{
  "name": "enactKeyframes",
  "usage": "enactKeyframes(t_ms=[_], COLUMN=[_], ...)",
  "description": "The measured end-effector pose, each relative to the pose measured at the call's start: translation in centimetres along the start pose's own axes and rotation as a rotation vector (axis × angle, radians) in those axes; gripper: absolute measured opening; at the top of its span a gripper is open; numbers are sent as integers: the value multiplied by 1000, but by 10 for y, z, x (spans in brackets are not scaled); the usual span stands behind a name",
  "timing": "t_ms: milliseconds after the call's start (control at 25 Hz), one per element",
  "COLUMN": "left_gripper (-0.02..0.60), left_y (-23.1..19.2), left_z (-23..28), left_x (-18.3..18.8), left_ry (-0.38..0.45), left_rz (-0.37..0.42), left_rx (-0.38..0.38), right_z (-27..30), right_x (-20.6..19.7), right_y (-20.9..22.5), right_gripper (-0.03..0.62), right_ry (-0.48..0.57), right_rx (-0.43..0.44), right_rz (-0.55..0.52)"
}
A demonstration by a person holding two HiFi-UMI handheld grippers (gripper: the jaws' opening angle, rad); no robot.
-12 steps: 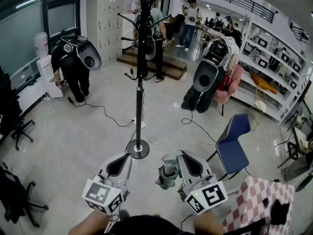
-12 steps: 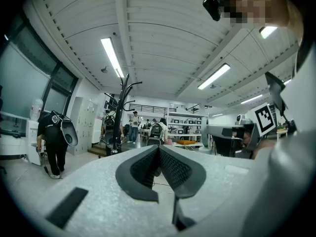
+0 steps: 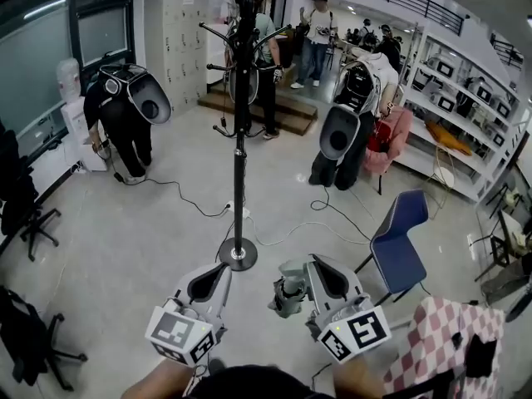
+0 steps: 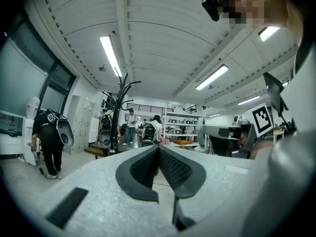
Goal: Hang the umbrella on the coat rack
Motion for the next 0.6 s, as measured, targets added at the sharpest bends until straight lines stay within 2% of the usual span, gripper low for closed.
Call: enactKeyframes(t_ms=[240, 600], left_gripper=[12, 12], left_y=[-9, -31], left_z=[0, -4], left_x=[-1, -17], left_ry=[4, -2], left_rz=[-7, -36], left_rx=[-14, -85], right_z=[7, 23], right_x=[1, -5], right_y=[-3, -13], right_gripper=[8, 8], right_ry=[7, 15], right_rx=[-22, -89], right_rz=[0, -13])
Point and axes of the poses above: the fingertips, and each gripper's own axes: z forward along the fingers, y to its right, x out of its top, the point moved 7 cm from there along -z, backward along the fingers, and after that the axes turned 5 degrees about z, right-handed, at the moved point
